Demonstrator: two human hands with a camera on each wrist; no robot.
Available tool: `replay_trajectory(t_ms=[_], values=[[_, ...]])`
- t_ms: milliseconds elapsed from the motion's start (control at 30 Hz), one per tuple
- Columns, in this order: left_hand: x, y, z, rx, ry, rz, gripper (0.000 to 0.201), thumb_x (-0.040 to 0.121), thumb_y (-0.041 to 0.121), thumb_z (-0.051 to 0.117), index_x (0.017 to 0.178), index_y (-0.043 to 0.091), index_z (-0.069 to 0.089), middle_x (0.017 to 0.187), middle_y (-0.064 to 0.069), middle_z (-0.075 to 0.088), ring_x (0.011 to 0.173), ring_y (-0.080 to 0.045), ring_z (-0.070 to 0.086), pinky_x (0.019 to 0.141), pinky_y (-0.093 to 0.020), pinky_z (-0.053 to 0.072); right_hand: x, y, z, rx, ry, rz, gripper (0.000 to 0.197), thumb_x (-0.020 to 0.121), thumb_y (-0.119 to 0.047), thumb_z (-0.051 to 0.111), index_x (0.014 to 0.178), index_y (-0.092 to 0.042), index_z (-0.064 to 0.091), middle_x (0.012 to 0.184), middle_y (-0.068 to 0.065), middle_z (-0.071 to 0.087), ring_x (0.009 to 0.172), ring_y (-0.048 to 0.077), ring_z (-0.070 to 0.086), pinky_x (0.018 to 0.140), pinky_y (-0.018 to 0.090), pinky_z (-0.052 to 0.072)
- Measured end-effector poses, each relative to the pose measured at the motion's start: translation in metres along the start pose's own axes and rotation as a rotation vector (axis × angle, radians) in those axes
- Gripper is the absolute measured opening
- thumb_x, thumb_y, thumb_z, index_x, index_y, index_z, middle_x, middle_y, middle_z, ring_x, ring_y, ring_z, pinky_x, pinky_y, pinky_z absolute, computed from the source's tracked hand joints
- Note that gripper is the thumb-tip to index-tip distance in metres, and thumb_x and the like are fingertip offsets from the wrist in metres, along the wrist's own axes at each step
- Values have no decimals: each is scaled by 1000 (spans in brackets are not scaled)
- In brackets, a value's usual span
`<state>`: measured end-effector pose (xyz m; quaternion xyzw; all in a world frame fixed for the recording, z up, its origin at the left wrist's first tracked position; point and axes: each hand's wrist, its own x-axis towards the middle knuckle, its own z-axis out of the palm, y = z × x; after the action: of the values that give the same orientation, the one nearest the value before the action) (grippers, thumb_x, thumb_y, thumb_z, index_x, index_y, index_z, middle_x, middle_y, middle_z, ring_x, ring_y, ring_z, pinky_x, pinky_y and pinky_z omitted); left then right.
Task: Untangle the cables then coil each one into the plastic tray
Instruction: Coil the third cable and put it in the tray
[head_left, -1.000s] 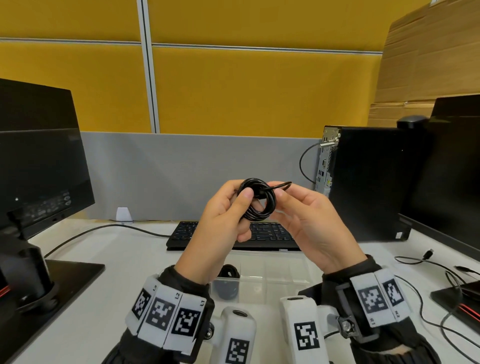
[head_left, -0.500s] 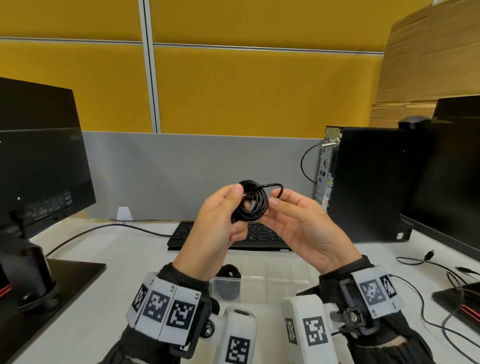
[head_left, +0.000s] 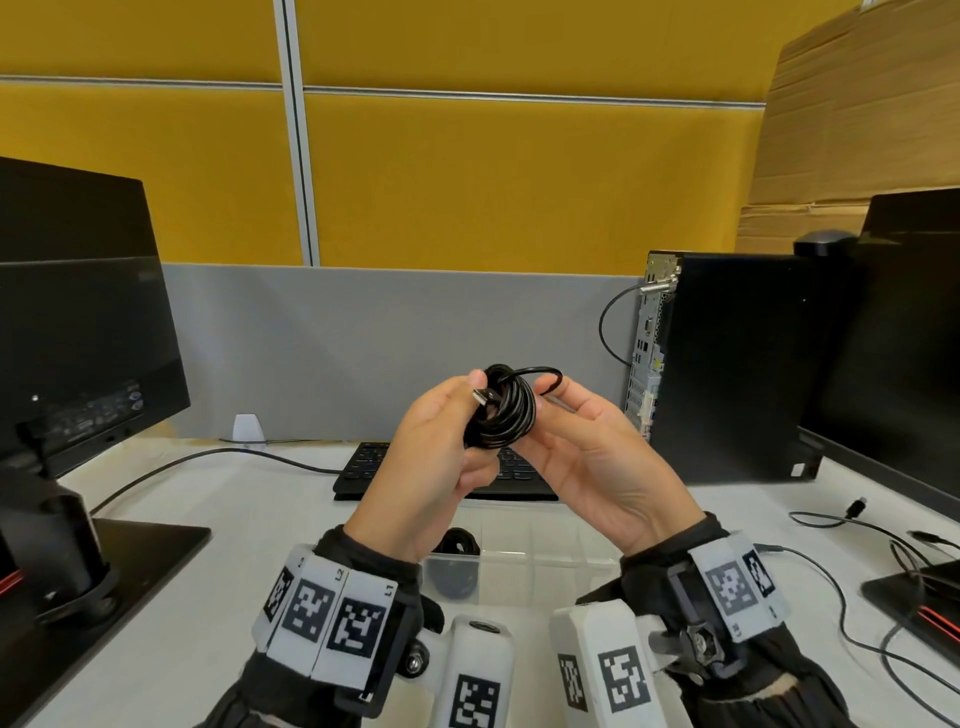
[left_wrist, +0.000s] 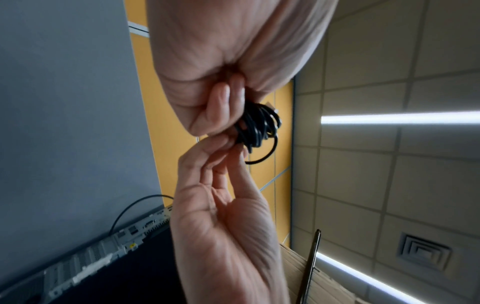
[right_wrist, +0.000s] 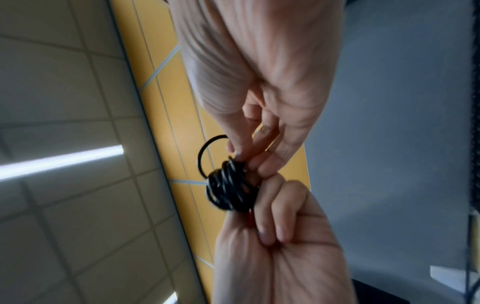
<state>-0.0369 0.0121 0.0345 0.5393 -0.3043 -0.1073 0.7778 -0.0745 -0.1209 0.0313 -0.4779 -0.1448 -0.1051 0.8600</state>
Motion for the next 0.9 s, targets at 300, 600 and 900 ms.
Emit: replay_trajectory(t_ms=[300, 600, 900], values=[[1, 4, -6, 167, 162, 80, 28, 101, 22, 35, 81, 13, 52, 52, 9, 43, 36, -1, 27, 37, -15, 24, -11, -3, 16, -400, -194, -46, 57, 85, -10, 64, 130, -37, 42, 114, 20, 64, 110, 29, 61, 97, 41, 49], [1, -1, -4, 309, 99, 92, 17, 99, 14, 36, 98, 12, 53, 69, -7, 39, 41, -4, 26, 41, -17, 24, -14, 0, 23, -820, -50, -296, 18, 90, -9, 58, 97, -24, 64, 82, -18, 62, 82, 5, 58, 78, 24, 50], [2, -2, -4, 310, 133, 139, 18, 98, 19, 40, 106, 7, 52, 70, 4, 49, 39, -1, 31, 41, -16, 28, -11, -1, 17, -1070, 114, -660, 13, 84, -19, 67, 88, -31, 65, 95, -19, 57, 105, 9, 53, 86, 32, 48]])
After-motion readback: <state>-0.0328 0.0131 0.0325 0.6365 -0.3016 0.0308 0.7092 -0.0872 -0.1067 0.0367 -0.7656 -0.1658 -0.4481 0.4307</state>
